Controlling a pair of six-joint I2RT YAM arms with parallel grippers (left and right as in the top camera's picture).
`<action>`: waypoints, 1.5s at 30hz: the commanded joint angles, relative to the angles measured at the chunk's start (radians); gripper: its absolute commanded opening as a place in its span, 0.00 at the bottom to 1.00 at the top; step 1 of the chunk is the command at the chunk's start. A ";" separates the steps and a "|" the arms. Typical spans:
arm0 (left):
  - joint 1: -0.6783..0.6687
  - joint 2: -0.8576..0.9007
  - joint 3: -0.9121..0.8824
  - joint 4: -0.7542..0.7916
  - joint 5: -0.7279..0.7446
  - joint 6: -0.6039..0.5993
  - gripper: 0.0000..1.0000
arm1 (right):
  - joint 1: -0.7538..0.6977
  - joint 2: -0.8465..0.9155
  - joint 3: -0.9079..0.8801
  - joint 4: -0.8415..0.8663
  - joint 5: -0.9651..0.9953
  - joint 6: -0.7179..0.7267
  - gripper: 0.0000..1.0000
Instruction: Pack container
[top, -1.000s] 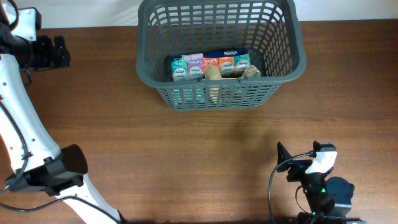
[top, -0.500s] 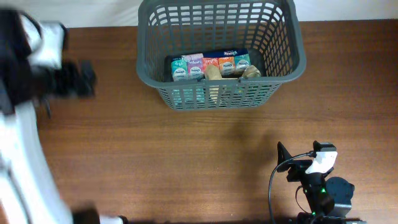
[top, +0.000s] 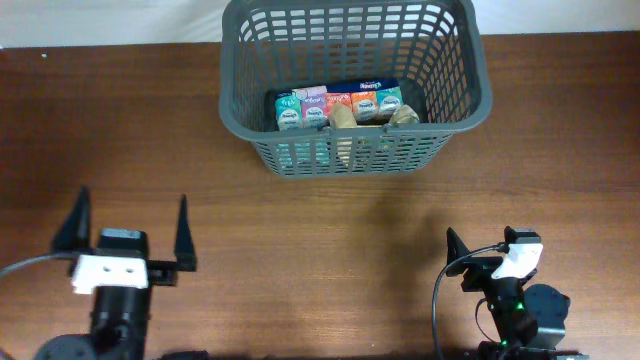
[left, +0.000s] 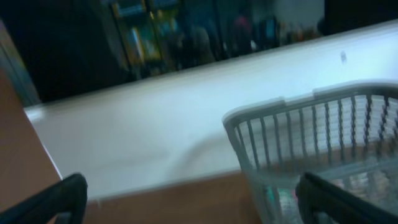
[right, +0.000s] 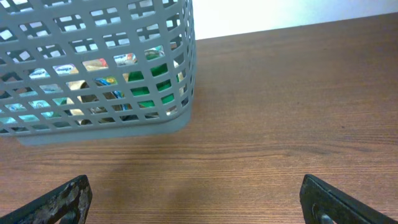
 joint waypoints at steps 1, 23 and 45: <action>-0.042 -0.138 -0.253 0.097 0.000 0.012 0.99 | 0.006 -0.009 -0.009 0.003 0.008 0.007 0.99; -0.083 -0.374 -0.728 0.397 -0.163 -0.049 0.99 | 0.006 -0.008 -0.008 0.003 0.008 0.007 0.99; -0.083 -0.374 -0.865 0.450 -0.265 -0.363 0.99 | 0.006 -0.008 -0.008 0.003 0.008 0.007 0.99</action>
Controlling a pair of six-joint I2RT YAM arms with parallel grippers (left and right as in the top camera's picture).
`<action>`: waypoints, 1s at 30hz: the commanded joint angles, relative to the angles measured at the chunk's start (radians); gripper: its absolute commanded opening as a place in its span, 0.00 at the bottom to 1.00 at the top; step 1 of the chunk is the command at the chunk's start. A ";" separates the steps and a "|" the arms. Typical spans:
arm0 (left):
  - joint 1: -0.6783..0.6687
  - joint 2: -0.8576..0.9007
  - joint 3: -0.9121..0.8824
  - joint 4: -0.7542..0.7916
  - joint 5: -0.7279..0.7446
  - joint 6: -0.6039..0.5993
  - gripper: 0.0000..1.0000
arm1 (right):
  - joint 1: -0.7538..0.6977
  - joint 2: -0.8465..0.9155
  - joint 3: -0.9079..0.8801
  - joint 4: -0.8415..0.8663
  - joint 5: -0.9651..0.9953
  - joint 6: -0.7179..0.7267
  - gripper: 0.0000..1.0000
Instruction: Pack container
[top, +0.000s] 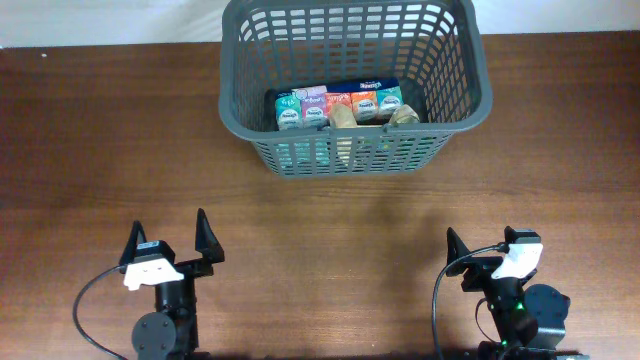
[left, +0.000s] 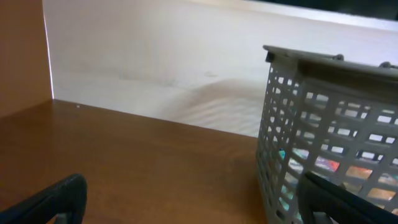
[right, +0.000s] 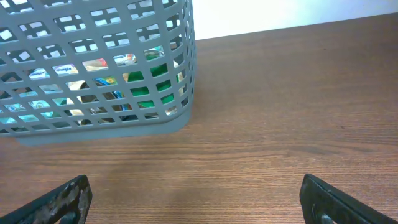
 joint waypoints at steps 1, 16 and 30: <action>-0.005 -0.008 -0.028 -0.017 0.009 -0.007 0.99 | 0.006 -0.008 -0.008 0.003 0.008 0.007 0.99; -0.005 -0.008 -0.028 -0.084 0.162 0.171 0.99 | 0.006 -0.007 -0.008 0.003 0.008 0.007 0.99; -0.005 -0.008 -0.027 -0.072 0.223 0.171 0.99 | 0.006 -0.008 -0.008 0.003 0.008 0.007 0.99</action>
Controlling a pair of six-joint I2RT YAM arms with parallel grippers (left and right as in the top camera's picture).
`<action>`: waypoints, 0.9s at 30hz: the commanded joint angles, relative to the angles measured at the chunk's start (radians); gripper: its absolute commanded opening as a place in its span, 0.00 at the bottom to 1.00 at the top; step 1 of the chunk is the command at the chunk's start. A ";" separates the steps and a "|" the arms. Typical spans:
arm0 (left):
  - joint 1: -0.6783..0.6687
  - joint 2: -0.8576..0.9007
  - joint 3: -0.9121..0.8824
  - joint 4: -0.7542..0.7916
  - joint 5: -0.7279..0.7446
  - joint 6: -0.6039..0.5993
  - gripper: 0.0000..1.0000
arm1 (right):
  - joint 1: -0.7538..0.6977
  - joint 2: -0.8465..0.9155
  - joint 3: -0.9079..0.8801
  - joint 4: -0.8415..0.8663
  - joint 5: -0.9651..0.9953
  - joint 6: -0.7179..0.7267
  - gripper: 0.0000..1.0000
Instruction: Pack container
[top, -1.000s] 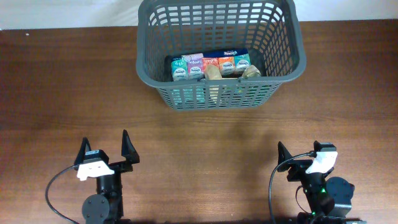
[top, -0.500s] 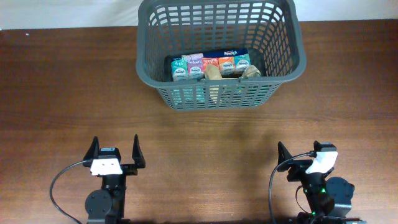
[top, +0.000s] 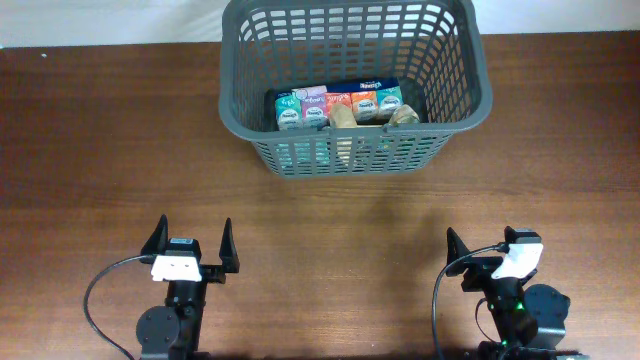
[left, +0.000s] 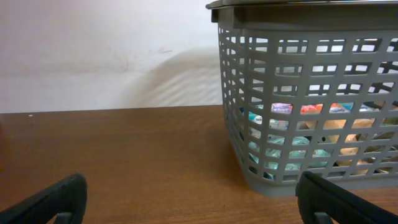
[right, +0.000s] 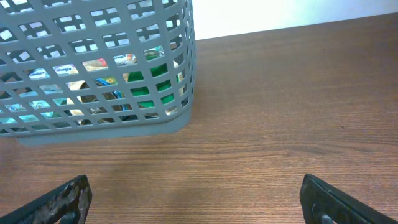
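Note:
A grey plastic basket (top: 355, 150) stands at the back middle of the brown table. Inside it lie a row of small colourful packets (top: 338, 106) on a dark blue pack, plus two brownish wrapped items (top: 344, 118). The same basket (left: 292, 180) shows in the left wrist view at the right, and in the right wrist view the basket (right: 93, 134) is at the upper left. My left gripper (top: 192, 247) sits low near the front edge, open and holding nothing. At the front right my right gripper (top: 482, 258) is likewise open and empty. Both are well short of the basket.
The wooden table (top: 100, 150) runs to a white wall (left: 93, 56) behind the basket. Black cables (top: 100, 300) loop beside each arm's base at the front edge.
My left gripper has moved a little to the right and lower near the front edge, and its camera now looks level at the basket. The right arm has not moved.
My left gripper stood higher at the far front left, open, its camera tilted up at the wall. Then it was lower and further right, facing the table and basket. Now it rests lower still. Basket, contents and right gripper stayed the same throughout.

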 joint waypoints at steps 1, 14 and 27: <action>-0.005 -0.008 -0.010 -0.039 0.018 0.015 0.99 | 0.006 -0.008 -0.008 0.003 0.008 0.007 0.99; -0.005 -0.007 -0.010 -0.066 0.014 0.015 0.99 | 0.006 -0.007 -0.008 0.003 0.008 0.007 0.99; -0.005 -0.007 -0.010 -0.066 0.014 0.015 0.99 | 0.006 -0.007 -0.008 0.003 0.008 0.007 0.99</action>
